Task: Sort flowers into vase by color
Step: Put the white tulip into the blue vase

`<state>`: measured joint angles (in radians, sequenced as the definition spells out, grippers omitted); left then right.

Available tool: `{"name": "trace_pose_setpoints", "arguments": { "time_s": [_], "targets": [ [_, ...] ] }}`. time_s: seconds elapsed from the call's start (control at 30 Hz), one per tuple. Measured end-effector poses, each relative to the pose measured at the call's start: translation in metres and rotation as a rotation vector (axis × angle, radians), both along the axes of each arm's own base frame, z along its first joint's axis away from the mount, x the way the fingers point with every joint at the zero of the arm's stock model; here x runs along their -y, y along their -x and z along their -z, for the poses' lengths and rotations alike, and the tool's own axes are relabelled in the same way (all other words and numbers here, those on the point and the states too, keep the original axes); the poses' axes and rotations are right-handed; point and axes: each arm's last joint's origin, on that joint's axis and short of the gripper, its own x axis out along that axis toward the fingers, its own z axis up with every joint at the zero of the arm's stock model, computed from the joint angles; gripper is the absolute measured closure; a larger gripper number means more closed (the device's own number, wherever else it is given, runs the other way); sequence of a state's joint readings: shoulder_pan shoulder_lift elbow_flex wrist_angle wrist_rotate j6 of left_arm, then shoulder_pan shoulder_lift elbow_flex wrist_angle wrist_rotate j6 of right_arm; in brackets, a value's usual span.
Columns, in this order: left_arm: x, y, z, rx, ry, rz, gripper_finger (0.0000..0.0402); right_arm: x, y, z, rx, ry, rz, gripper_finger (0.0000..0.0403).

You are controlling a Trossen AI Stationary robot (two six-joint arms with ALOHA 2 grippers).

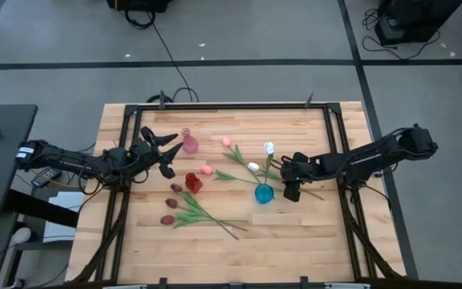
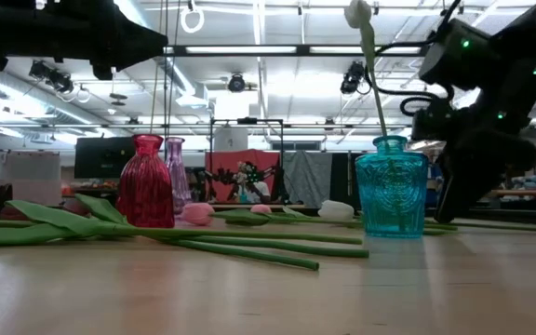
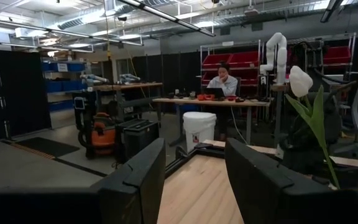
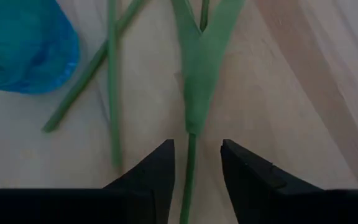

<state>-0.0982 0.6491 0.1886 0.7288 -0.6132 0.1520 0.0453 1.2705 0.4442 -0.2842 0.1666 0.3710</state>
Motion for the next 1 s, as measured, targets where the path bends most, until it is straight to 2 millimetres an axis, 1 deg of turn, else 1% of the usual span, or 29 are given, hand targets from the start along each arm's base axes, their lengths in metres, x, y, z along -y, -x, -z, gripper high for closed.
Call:
{"name": "trace_pose_setpoints", "arguments": {
  "time_s": [0.13, 0.27, 0.33, 0.47, 0.5, 0.57, 0.67, 0.73, 0.9, 1.0],
  "targets": [
    [0.0, 0.0, 0.0, 0.0, 0.0, 0.0, 0.0229, 0.003, -0.003, 0.007, -0.028, -0.002, 0.013, 0.0279],
    [0.0, 0.0, 0.0, 0.0, 0.0, -0.001, 0.0229, 0.006, -0.006, 0.01, -0.037, -0.016, 0.024, 0.0298],
    [0.0, 0.0, 0.0, 0.0, 0.001, -0.003, 0.0229, 0.007, -0.008, 0.009, -0.035, -0.024, 0.032, 0.032],
    [0.0, 0.0, 0.0, -0.002, 0.001, -0.004, 0.0229, 0.012, -0.01, 0.006, -0.032, -0.041, 0.05, 0.0386],
    [0.0, 0.0, 0.0, -0.002, 0.001, -0.004, 0.0229, 0.013, -0.01, 0.005, -0.031, -0.044, 0.051, 0.039],
    [0.0, 0.0, 0.0, -0.003, 0.0, -0.004, 0.0229, 0.015, -0.01, 0.0, -0.028, -0.036, 0.068, 0.0387],
    [0.0, 0.0, 0.001, -0.006, 0.0, -0.004, 0.0229, 0.021, -0.007, -0.017, 0.02, 0.019, 0.114, 0.0389],
    [0.0, 0.0, 0.001, -0.007, 0.0, -0.004, 0.0229, 0.023, -0.001, -0.03, 0.078, 0.039, 0.133, 0.0395],
    [0.0, 0.0, 0.001, -0.008, 0.0, -0.004, 0.0229, 0.021, 0.025, -0.067, 0.246, 0.087, 0.18, 0.0395],
    [0.0, 0.0, 0.001, -0.008, 0.0, -0.004, 0.0229, 0.014, 0.042, -0.091, 0.407, 0.133, 0.175, 0.0396]
  ]
}}
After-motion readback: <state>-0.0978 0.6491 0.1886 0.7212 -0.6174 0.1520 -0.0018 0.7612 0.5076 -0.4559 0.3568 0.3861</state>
